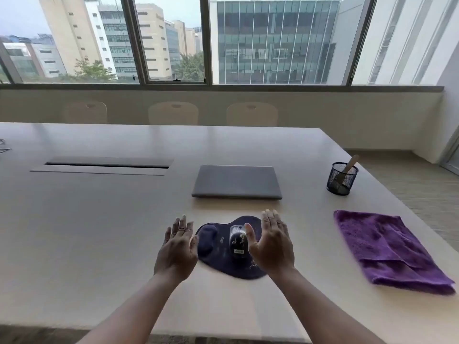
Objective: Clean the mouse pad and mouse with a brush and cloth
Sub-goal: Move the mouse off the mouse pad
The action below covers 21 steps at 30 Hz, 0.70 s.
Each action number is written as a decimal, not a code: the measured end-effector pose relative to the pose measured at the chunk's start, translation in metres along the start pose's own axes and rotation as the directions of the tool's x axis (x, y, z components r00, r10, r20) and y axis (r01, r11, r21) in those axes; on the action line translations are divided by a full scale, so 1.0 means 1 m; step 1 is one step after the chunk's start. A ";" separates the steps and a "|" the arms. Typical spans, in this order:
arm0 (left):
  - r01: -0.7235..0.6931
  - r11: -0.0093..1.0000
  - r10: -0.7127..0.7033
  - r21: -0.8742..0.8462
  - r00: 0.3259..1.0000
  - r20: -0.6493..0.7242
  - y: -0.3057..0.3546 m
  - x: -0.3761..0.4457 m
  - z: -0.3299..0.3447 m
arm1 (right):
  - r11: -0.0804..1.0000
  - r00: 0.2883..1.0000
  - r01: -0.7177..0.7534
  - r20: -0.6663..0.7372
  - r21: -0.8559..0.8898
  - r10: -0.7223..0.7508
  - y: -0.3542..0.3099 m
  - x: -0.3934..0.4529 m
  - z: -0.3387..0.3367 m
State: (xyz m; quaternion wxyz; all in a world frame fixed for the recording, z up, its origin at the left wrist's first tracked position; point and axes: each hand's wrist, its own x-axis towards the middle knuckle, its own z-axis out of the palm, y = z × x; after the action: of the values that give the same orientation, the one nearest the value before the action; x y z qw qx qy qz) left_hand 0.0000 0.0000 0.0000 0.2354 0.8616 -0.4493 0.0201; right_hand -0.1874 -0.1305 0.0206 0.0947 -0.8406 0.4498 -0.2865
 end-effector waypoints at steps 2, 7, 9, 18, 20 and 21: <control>0.026 1.000 -0.026 -0.005 0.999 0.022 -0.002 -0.004 0.004 | 1.000 1.000 -0.016 -0.026 -0.020 0.015 -0.002 -0.004 0.000; 0.098 0.995 -0.097 -0.007 0.990 0.102 -0.008 -0.015 0.013 | 0.992 0.995 -0.092 0.034 -0.090 0.095 -0.011 -0.012 0.005; 0.092 0.995 -0.094 0.024 0.988 0.119 -0.009 -0.015 0.013 | 0.989 0.990 -0.116 0.072 -0.089 0.123 -0.015 -0.014 0.008; 0.090 0.994 -0.098 0.067 0.986 0.136 -0.007 -0.019 0.011 | 0.983 0.974 -0.183 0.134 -0.014 0.183 -0.033 -0.019 0.018; 0.089 0.994 -0.097 0.069 0.986 0.132 -0.006 -0.020 0.011 | 0.979 0.966 -0.203 0.162 -0.008 0.201 -0.036 -0.018 0.019; 0.087 0.994 -0.096 0.070 0.987 0.132 -0.006 -0.020 0.011 | 0.978 0.965 -0.208 0.165 -0.005 0.206 -0.036 -0.018 0.020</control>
State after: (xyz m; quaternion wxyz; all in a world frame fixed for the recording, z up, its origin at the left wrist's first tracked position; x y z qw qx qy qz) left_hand -0.0091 0.0140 -0.0172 0.1773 0.8879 -0.4232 -0.0346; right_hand -0.1584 -0.0972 0.0122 0.1660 -0.8092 0.5240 -0.2073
